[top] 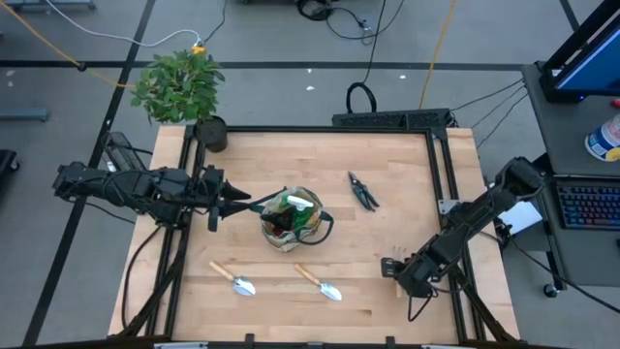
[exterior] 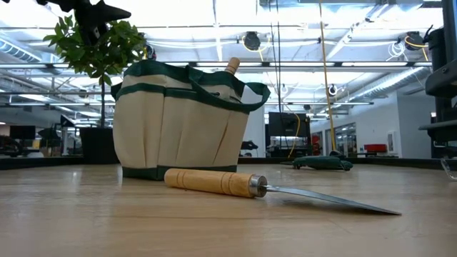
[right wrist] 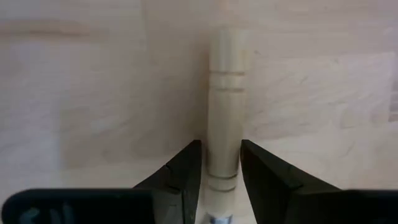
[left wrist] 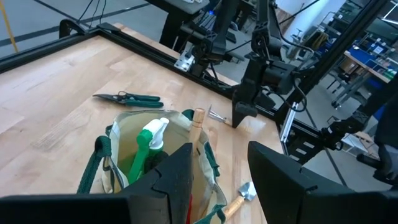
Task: Pick & Place Garden tools in Gardening bag
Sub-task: Put the brown hand rake into the gardening bag
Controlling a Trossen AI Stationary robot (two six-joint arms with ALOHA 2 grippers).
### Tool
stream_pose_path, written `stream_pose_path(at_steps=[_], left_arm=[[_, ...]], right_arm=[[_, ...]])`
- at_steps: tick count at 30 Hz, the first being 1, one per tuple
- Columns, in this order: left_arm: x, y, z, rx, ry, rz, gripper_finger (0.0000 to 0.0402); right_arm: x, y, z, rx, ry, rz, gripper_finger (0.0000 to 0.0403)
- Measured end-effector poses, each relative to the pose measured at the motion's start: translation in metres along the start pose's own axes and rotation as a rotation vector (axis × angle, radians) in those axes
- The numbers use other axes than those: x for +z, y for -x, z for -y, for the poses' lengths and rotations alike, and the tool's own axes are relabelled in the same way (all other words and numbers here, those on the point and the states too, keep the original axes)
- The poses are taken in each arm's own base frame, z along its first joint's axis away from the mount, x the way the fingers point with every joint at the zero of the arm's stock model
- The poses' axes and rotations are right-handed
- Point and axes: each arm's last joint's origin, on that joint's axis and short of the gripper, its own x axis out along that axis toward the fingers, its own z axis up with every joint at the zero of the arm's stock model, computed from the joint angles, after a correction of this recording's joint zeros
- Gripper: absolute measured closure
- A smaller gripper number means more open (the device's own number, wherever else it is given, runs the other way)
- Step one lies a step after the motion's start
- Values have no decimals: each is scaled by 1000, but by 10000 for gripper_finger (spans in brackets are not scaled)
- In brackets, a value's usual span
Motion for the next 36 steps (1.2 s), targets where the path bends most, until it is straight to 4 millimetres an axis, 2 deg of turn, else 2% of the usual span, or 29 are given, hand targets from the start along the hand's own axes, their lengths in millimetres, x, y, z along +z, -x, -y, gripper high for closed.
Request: stream_pose_path(at_steps=[9,15,19,24,28,31,36], left_arm=[[0,0,0,0,-1,0,243],[0,0,0,0,-4,-1,243],[0,0,0,0,-4,-1,243],[0,0,0,0,-11,-2,243],[0,0,0,0,-6,-2,243],[0,0,0,0,-5,-2,243],[0,0,0,0,-4,-2,243]], right_arm=[[2,1,2,-21,-83,20,342],[3,7,3,-60,-233,50,340],[2,14,9,-161,-396,67,339],[-5,27,21,-259,-736,140,344],[-9,43,38,-371,-1030,303,344],[-11,60,55,-437,-1220,523,344],[-16,93,86,-576,-1365,952,344]])
